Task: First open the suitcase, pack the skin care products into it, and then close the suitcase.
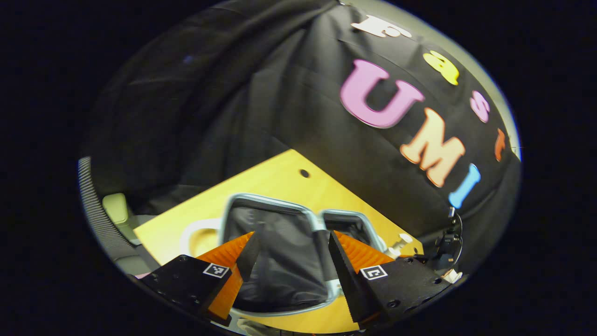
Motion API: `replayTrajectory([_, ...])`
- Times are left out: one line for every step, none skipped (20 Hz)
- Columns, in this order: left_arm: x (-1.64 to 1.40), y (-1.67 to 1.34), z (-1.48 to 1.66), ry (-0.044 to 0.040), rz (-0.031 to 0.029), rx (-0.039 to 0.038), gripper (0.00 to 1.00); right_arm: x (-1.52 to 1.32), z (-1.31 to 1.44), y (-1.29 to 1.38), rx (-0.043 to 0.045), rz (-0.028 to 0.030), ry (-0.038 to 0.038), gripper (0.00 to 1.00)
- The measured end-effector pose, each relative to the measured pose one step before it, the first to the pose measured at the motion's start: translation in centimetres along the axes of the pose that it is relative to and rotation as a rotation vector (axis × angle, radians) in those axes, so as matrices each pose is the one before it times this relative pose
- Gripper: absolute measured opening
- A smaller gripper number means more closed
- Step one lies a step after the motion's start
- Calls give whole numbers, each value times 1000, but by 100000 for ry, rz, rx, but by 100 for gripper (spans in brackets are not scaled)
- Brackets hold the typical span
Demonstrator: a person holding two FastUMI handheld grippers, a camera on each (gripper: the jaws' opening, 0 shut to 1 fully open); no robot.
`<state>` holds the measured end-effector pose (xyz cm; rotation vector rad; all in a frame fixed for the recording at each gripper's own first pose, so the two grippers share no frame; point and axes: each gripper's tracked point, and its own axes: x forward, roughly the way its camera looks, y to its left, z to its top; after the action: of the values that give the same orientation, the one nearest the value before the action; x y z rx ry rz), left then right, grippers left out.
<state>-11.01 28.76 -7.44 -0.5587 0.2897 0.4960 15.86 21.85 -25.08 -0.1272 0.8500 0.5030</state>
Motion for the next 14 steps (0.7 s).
replayTrajectory([-569, 2701, 4, -545, 5119, -2538, 86, 590, -451, 26, 681, -139, 3058, 61])
replayTrajectory([-319, 2406, -190, 92, 4352, -2634, 86, 244, 105, 121, 1695, 396, 1054, 61])
replayTrajectory([-331, 2036, -206, 51, 3089, -2677, 86, 301, -140, -14, 803, -470, 1871, 61])
replayTrajectory([-114, 1798, -276, 438, 2460, -2571, 87, 359, 6, -341, -71, -1079, 830, 61])
replayTrajectory([104, 1464, -408, 352, 1817, -2286, 87, 195, -65, -117, -606, -547, 334, 61])
replayTrajectory([180, 1217, -377, 877, 920, -1922, 87, 277, 147, 319, 252, -82, -243, 61])
replayTrajectory([234, 776, -401, 858, 37, -1514, 87, 50, 328, 63, 298, -435, -840, 61])
replayTrajectory([514, 529, -306, 608, -662, -1230, 87, -19, 360, -255, 216, -274, -1352, 60])
replayTrajectory([445, 441, -202, 519, -778, -938, 87, -154, 356, -3, 141, -150, -1459, 68])
replayTrajectory([459, 183, -94, 423, -988, -552, 87, -361, 409, 78, -20, -265, -2594, 74])
replayTrajectory([511, 113, -154, 418, -1335, -709, 87, -367, 774, 435, 314, 513, -4063, 86])
replayTrajectory([328, 111, -304, 859, -777, -394, 87, -463, 910, 418, 621, 976, -5428, 89])
replayTrajectory([574, 253, -164, 573, -553, -156, 87, -883, 938, 338, 448, 334, -5781, 100])
replayTrajectory([974, 459, -148, 712, -101, -95, 87, -705, 1056, 110, 174, -237, -6084, 100])
